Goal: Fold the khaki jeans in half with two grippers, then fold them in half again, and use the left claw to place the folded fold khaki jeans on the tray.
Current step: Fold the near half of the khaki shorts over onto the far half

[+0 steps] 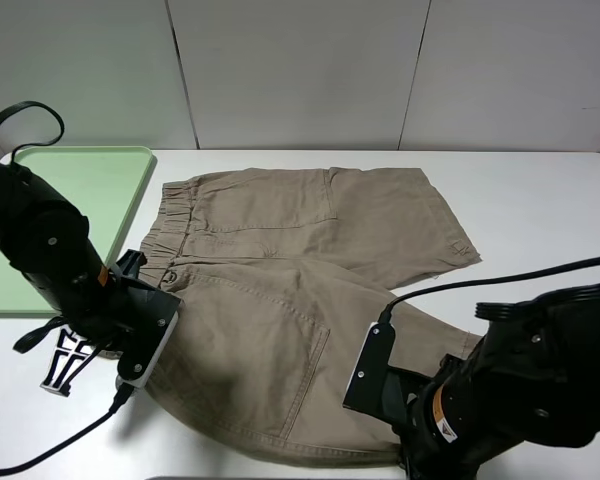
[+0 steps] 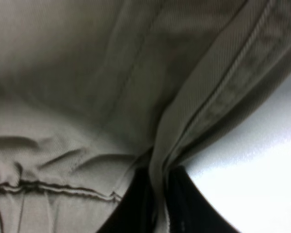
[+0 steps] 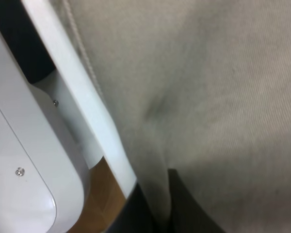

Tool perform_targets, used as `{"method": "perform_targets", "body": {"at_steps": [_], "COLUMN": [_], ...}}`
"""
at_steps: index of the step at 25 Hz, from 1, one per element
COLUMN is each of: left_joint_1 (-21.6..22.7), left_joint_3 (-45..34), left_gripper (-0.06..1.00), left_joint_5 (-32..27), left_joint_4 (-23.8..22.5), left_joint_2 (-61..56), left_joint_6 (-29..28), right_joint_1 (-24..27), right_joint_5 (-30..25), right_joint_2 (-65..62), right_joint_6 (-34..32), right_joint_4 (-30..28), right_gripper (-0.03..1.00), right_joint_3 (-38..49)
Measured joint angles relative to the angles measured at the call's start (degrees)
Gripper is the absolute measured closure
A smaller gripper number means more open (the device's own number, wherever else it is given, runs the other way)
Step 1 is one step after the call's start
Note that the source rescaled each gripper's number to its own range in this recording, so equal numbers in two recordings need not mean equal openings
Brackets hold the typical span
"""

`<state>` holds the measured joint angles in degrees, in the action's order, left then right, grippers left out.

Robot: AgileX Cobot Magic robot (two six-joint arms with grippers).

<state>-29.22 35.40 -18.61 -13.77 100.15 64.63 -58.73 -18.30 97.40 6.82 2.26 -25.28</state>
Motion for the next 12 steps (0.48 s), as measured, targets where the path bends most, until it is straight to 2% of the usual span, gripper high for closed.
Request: {"method": "perform_targets", "body": {"at_steps": [12], "left_joint_1": [0.00], "left_joint_3": [-0.11], "left_gripper": [0.93], "left_joint_5": [-0.29], "left_joint_4": [0.10], "left_joint_2": [-4.07], "left_joint_6": [0.12], "right_joint_1": [-0.17], "right_joint_5": [-19.73], "right_joint_2": [1.03], "right_joint_6": [-2.13], "right_joint_4": [0.72], "right_gripper": [0.97], "right_joint_3": [-11.74]}}
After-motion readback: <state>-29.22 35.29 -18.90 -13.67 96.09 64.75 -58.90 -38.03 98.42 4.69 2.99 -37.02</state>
